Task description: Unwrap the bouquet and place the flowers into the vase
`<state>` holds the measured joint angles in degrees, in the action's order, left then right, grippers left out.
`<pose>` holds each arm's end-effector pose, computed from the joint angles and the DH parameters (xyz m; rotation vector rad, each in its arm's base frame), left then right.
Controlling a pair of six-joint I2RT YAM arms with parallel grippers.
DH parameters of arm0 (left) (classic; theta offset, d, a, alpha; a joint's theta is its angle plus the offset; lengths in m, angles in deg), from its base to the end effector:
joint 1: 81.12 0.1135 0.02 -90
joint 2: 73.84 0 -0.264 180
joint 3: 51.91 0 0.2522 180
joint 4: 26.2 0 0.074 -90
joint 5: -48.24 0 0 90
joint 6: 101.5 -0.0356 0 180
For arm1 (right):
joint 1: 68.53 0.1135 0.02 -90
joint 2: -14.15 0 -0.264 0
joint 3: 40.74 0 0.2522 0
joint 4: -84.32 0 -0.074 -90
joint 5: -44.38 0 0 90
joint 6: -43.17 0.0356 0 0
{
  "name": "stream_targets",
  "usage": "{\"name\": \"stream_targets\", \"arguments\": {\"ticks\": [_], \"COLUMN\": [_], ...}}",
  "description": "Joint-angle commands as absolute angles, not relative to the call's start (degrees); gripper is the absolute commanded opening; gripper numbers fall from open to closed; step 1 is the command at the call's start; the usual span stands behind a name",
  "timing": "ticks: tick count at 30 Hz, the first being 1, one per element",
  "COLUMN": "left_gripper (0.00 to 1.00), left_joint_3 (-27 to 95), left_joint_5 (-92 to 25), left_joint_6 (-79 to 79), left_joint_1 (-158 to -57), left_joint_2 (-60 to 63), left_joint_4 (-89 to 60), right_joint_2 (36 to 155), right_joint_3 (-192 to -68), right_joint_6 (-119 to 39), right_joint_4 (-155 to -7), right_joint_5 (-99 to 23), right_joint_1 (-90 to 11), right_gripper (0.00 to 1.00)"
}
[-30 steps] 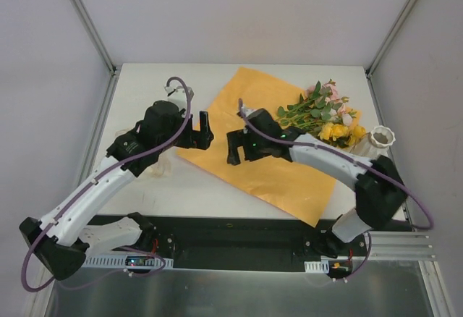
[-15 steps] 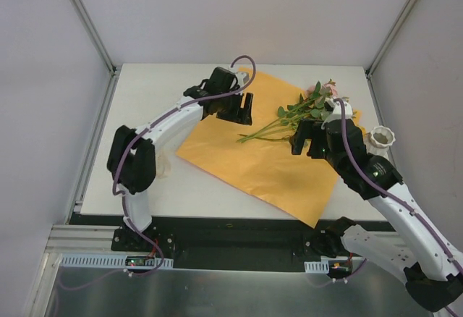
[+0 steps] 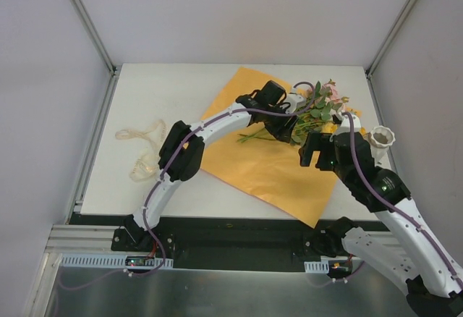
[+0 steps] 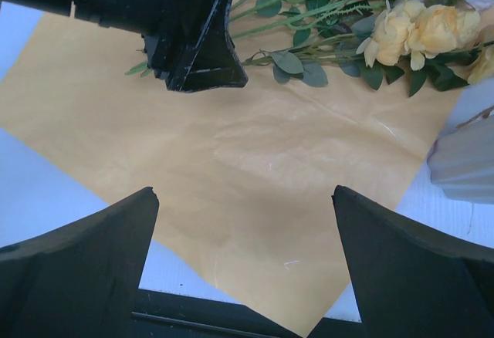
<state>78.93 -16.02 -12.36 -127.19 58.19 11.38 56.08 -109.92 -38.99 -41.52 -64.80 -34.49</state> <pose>0.3577 -0.3936 0.2379 1.1568 2.0267 -0.9168 0.1257 0.0708 0.3567 -0.2518 1.9989 0.1234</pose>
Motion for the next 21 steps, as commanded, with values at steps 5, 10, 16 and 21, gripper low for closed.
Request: {"name": "stream_targets", "arguments": {"ticks": [5,10,16,21], "left_gripper": [0.52,0.54,0.53,0.45], "left_joint_3": [86.65,87.88,90.08,89.82], "left_joint_5": [-13.28,-15.04,-14.86,-14.16], "left_joint_6": [-13.87,-14.05,-14.93,-15.02], "left_joint_1": [-125.77,-125.77,-125.77,-125.95], "left_joint_2": [64.76,67.13,69.68,70.30], "left_joint_4": [12.52,12.52,12.52,12.52], "right_joint_2": [48.35,46.93,46.93,46.23], "right_joint_3": [-106.62,-106.27,-106.45,-106.36], "right_joint_6": [-38.56,-38.65,-38.56,-38.48], "right_joint_4": [-39.74,-38.86,-38.42,-37.80], "right_joint_5": [-65.74,-66.36,-66.01,-66.71], "right_joint_1": [-34.96,-34.87,-34.87,-35.04], "right_gripper": [1.00,1.00,1.00,1.00]}}
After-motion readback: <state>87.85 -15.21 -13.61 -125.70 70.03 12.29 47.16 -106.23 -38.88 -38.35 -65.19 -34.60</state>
